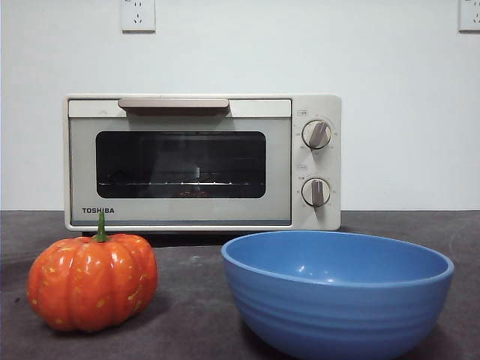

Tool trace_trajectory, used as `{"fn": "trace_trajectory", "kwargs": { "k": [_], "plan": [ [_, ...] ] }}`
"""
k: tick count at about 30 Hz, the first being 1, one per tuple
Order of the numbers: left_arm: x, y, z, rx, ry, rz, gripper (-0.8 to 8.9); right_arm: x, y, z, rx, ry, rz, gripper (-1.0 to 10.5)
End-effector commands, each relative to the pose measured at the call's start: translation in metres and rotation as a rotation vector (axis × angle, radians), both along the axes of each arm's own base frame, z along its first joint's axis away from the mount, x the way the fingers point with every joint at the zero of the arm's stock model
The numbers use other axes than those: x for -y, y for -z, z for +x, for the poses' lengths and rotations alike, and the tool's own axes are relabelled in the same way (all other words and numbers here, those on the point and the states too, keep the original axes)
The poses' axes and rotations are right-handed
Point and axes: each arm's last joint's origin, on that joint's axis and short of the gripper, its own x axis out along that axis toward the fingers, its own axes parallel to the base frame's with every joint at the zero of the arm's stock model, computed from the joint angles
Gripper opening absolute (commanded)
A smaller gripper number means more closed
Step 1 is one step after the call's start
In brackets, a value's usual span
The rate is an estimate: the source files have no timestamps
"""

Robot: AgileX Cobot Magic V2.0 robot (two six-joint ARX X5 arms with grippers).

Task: Place pumpkin in the steamer

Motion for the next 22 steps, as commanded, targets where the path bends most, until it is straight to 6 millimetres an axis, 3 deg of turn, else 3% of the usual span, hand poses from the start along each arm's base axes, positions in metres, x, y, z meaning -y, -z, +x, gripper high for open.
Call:
{"fn": "trace_trajectory", "kwargs": {
  "k": [1,6,13,22],
  "plan": [
    [0.002,-0.011,0.009,-0.024,0.083,0.067,0.16,-0.002,-0.012,0.008,-0.023,-0.08,-0.058,0.1],
    [0.007,-0.021,0.023,-0.116,0.214,0.084,0.16,-0.009,-0.021,0.021,-0.12,-0.223,-0.079,0.1],
    [0.015,-0.024,0.029,-0.18,0.343,0.091,0.16,-0.023,-0.011,0.027,-0.275,-0.437,-0.094,0.1],
    [0.017,-0.022,0.027,-0.2,0.373,0.091,0.16,-0.032,-0.005,0.024,-0.326,-0.52,-0.124,0.1]
  ]
}}
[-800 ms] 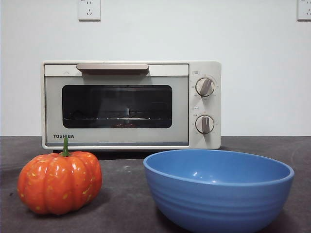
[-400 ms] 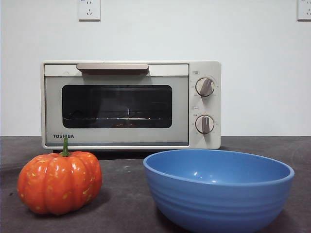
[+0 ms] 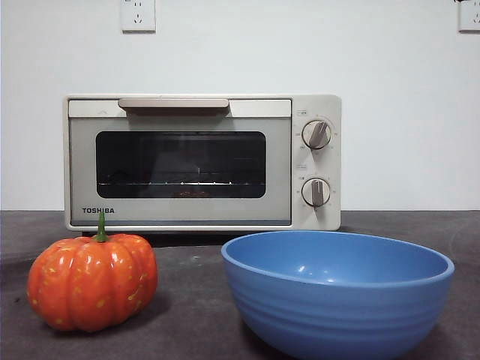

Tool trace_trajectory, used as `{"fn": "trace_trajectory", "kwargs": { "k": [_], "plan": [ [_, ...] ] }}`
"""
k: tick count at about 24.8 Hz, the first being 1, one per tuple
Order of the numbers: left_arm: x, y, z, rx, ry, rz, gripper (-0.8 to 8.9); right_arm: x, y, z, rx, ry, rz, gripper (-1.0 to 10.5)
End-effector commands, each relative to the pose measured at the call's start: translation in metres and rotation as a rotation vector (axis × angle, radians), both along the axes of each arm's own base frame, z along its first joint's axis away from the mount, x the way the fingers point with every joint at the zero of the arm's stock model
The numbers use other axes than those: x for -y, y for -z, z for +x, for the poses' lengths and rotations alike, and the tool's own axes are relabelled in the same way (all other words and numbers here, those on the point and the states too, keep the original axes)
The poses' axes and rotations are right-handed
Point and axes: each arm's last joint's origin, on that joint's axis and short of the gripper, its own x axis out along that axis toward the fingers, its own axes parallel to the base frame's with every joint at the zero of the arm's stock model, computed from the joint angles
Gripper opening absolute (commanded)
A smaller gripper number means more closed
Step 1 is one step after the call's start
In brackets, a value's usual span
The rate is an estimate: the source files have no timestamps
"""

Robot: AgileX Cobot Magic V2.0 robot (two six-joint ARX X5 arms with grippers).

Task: Place pumpkin in the steamer

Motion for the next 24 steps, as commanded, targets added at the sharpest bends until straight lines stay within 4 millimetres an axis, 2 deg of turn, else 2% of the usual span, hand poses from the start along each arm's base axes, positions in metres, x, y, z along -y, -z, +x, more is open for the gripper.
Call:
{"fn": "trace_trajectory", "kwargs": {
  "k": [1,2,5,6,12,16,21,24],
  "plan": [
    [0.001,-0.006,0.0,0.029,0.014,0.0,0.16,-0.001,-0.005,0.0,0.022,-0.012,0.0,0.1],
    [0.001,-0.006,0.0,0.029,0.013,0.0,0.16,-0.001,-0.005,0.0,0.022,-0.012,0.0,0.5],
    [0.001,-0.006,0.0,0.028,0.013,0.0,0.16,-0.001,-0.004,0.0,0.013,-0.005,0.005,3.7],
    [0.001,-0.006,0.0,0.028,0.013,0.0,0.16,-0.001,-0.005,0.0,0.006,0.002,0.011,4.3],
    [0.001,-0.006,0.0,0.029,0.013,0.0,0.16,-0.002,-0.005,0.0,0.012,-0.009,0.015,4.3],
    [0.001,-0.006,0.0,0.029,0.013,0.0,0.16,-0.011,-0.012,0.005,0.039,-0.038,0.055,4.3],
    [0.001,-0.006,0.0,0.029,0.013,0.0,0.16,-0.038,-0.031,0.026,0.034,-0.137,0.038,4.3],
    [0.001,-0.006,0.0,0.029,0.013,0.0,0.16,-0.067,-0.042,0.042,0.031,-0.211,0.003,4.3]
  ]
}}
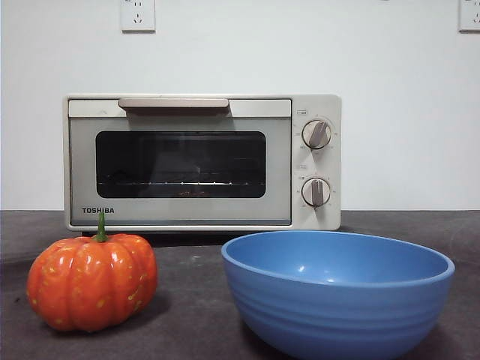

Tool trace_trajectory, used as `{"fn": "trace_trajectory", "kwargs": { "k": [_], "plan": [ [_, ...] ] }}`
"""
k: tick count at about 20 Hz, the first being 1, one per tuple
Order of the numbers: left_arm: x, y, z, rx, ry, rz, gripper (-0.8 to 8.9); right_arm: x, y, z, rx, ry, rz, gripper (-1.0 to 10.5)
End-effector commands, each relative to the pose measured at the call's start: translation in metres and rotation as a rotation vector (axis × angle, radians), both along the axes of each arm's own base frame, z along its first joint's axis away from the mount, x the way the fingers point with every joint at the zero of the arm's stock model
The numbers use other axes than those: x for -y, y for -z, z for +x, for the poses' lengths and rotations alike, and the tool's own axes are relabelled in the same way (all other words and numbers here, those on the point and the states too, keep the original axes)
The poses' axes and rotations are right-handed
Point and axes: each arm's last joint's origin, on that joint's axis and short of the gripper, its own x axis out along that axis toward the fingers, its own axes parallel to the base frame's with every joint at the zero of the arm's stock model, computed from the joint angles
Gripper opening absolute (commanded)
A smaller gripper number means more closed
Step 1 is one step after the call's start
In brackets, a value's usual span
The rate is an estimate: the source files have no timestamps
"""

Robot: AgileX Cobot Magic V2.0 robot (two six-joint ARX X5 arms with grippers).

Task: Place pumpkin in the steamer

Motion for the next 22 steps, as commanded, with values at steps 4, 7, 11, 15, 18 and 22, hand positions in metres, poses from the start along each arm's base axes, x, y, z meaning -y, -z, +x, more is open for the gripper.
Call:
{"fn": "trace_trajectory", "kwargs": {
  "k": [4,7,11,15,18,22],
  "plan": [
    [0.001,-0.006,0.0,0.029,0.013,0.0,0.16,-0.064,-0.005,0.028,0.003,-0.138,-0.045,4.3],
    [0.001,-0.006,0.0,0.029,0.013,0.0,0.16,-0.102,0.009,0.039,-0.006,-0.206,-0.077,4.3],
    [0.001,-0.006,0.0,0.028,0.013,0.0,0.16,-0.147,0.039,0.047,0.009,-0.246,-0.125,4.3],
    [0.001,-0.006,0.0,0.029,0.013,0.0,0.16,-0.183,0.074,0.049,-0.005,-0.276,-0.191,4.4],
    [0.001,-0.006,0.001,0.028,0.013,0.0,0.16,-0.203,0.097,0.048,-0.014,-0.295,-0.231,4.6],
    [0.001,-0.006,0.001,0.028,0.013,0.0,0.16,-0.22,0.126,0.046,-0.028,-0.292,-0.308,4.7]
  ]
}}
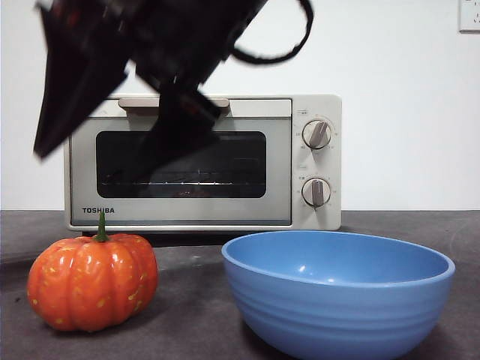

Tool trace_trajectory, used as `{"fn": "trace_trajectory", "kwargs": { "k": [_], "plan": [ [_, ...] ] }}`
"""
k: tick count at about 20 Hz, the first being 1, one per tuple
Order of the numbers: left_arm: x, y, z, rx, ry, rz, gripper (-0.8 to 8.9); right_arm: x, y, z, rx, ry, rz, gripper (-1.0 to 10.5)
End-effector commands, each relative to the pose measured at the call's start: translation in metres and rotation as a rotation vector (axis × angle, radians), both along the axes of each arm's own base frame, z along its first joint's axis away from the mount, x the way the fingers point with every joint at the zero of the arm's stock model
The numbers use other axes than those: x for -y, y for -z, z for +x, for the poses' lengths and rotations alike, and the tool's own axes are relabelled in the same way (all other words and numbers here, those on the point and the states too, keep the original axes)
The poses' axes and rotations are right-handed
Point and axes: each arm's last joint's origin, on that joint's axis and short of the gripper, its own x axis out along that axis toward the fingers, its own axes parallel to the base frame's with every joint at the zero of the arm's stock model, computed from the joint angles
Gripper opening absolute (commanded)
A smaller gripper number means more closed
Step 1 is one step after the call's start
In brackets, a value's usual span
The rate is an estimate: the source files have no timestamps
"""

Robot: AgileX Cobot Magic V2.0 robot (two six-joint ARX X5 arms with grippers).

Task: Place pumpkin in the steamer

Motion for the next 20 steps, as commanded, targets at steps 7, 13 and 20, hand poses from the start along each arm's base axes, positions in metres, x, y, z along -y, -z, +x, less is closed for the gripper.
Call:
{"fn": "trace_trajectory", "kwargs": {
  "k": [7,13,20],
  "plan": [
    [0.001,-0.006,0.001,0.028,0.013,0.0,0.16,-0.022,0.033,0.004,0.038,0.027,-0.083,5.0],
    [0.001,-0.006,0.001,0.029,0.013,0.0,0.16,-0.027,0.047,0.004,0.026,0.021,-0.105,5.3],
    [0.001,-0.006,0.001,0.028,0.013,0.0,0.16,-0.03,0.064,0.005,0.012,0.028,-0.16,5.5]
  ]
}}
